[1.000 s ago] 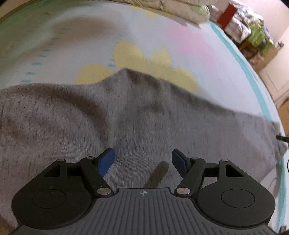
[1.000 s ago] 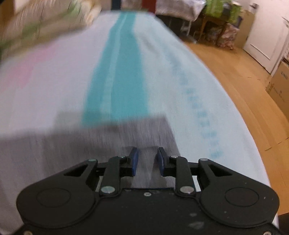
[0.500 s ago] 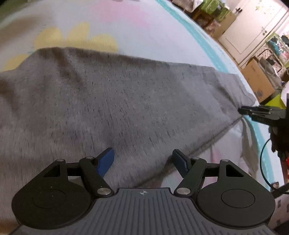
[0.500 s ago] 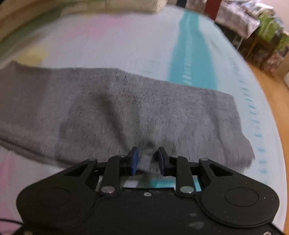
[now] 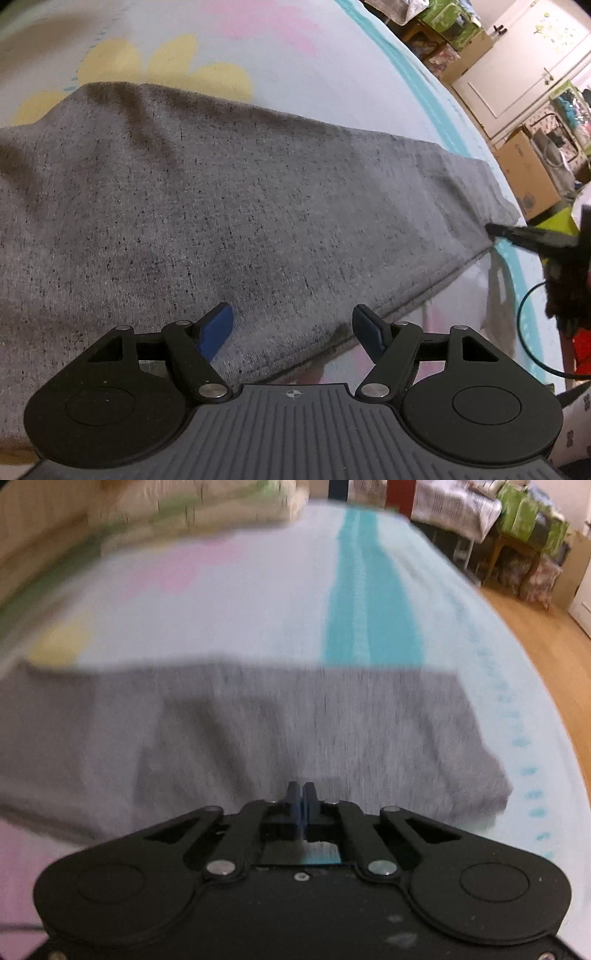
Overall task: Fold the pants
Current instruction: 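Move the right gripper to the end of the grey pants strip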
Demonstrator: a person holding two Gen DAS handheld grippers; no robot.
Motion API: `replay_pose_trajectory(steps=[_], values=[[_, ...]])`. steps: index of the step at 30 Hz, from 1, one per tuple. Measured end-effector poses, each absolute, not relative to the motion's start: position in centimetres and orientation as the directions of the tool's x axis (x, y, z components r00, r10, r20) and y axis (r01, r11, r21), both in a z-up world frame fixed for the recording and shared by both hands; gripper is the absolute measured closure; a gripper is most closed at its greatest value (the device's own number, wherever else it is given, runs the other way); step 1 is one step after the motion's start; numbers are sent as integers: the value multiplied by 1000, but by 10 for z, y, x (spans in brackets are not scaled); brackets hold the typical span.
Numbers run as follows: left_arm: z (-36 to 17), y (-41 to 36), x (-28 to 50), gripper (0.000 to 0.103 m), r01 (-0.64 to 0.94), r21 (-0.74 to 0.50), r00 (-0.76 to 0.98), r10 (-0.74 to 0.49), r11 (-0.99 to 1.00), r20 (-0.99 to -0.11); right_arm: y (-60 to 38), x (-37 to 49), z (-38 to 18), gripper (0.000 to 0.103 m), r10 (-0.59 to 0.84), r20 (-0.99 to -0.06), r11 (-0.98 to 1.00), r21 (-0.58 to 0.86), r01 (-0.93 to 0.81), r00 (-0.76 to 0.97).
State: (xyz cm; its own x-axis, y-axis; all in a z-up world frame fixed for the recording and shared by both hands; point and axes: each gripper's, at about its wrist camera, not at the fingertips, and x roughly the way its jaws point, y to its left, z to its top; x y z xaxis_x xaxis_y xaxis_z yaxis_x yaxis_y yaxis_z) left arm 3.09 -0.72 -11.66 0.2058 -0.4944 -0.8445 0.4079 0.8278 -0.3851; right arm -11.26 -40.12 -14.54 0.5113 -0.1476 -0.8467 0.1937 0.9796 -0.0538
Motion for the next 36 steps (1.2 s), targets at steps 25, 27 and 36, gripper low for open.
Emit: replay_pose_trajectory(steps=[25,27,36], values=[[-114,-14,31,28,412,-363,181,-466,835,-866,-499,-163,-127,69,-251,-815,740,187,647,522],[-115,-14,31,28,413,-362,182,-465,836,-866,-500,-160,-129,69,-250,-819,728,192,658,516],[-115,-14,32,28,421,-360,175,-463,833,-869,-500,-159,-134,94,-238,-807,673,264,691,540]])
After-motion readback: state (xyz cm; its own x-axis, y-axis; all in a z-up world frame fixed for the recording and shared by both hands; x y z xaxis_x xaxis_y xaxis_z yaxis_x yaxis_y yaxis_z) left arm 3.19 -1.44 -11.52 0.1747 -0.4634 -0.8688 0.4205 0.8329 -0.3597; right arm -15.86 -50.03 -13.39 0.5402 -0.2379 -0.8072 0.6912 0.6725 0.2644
